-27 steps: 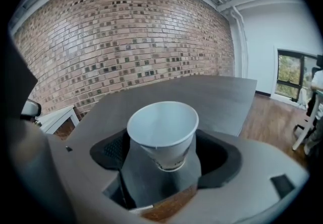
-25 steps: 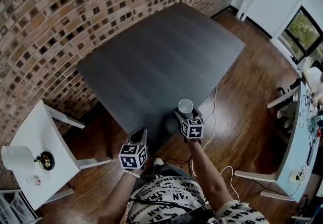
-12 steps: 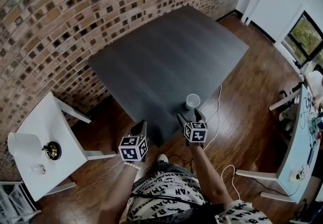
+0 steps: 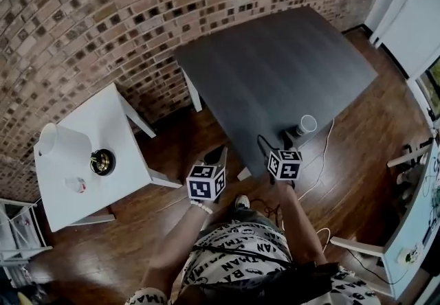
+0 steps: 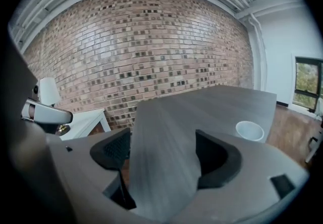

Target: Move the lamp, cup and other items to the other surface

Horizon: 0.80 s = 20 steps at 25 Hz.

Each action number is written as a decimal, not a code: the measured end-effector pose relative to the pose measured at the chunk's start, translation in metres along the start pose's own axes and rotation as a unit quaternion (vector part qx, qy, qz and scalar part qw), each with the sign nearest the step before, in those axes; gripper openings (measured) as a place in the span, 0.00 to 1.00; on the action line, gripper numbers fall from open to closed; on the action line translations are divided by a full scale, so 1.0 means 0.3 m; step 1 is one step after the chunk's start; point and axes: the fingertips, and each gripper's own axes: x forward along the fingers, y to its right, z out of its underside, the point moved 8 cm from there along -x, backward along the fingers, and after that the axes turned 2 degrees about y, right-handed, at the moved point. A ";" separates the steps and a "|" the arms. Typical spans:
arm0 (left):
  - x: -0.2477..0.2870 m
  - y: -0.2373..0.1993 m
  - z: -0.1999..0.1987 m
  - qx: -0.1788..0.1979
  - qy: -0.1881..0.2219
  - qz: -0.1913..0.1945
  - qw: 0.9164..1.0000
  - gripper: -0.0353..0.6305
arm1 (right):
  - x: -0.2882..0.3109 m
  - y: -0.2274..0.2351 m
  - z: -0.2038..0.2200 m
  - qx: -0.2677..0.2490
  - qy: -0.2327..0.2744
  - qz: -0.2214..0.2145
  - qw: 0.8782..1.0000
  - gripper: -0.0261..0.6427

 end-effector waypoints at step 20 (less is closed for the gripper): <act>-0.908 -0.555 0.168 -0.082 0.077 -0.210 0.971 0.06 | 0.078 -1.153 0.016 -0.095 -0.006 -0.271 0.958 0.67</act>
